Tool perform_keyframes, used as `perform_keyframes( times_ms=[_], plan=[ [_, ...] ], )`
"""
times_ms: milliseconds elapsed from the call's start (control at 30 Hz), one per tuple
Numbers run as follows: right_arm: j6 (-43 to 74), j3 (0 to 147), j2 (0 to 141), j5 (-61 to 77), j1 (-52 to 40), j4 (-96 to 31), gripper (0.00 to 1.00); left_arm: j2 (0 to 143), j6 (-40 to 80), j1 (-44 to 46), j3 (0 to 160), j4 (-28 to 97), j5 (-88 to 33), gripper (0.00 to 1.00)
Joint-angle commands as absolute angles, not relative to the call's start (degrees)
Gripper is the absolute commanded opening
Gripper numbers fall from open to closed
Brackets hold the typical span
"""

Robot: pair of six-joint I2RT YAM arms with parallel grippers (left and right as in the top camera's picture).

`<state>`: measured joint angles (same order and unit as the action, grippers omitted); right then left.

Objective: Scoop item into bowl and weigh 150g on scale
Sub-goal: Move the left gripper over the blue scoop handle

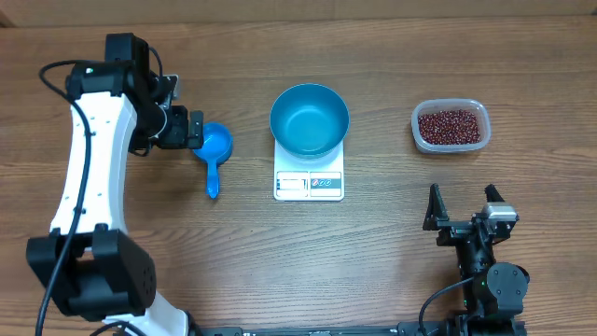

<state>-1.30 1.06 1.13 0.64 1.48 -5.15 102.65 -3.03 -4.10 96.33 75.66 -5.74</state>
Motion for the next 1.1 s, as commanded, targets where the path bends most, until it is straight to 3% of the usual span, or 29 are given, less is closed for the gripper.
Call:
perform_keyframes(
  times_ms=[0,1067],
  plan=[
    [-1.8,0.4,1.1,0.8,1.7,-4.8,1.0,105.4,-3.9,-3.6,97.8,75.6,-5.3,1.0],
    [-1.8,0.4,1.1,0.8,1.7,-4.8,1.0,108.7,-3.9,-3.6,97.8,68.1,-5.3,1.0]
  ],
)
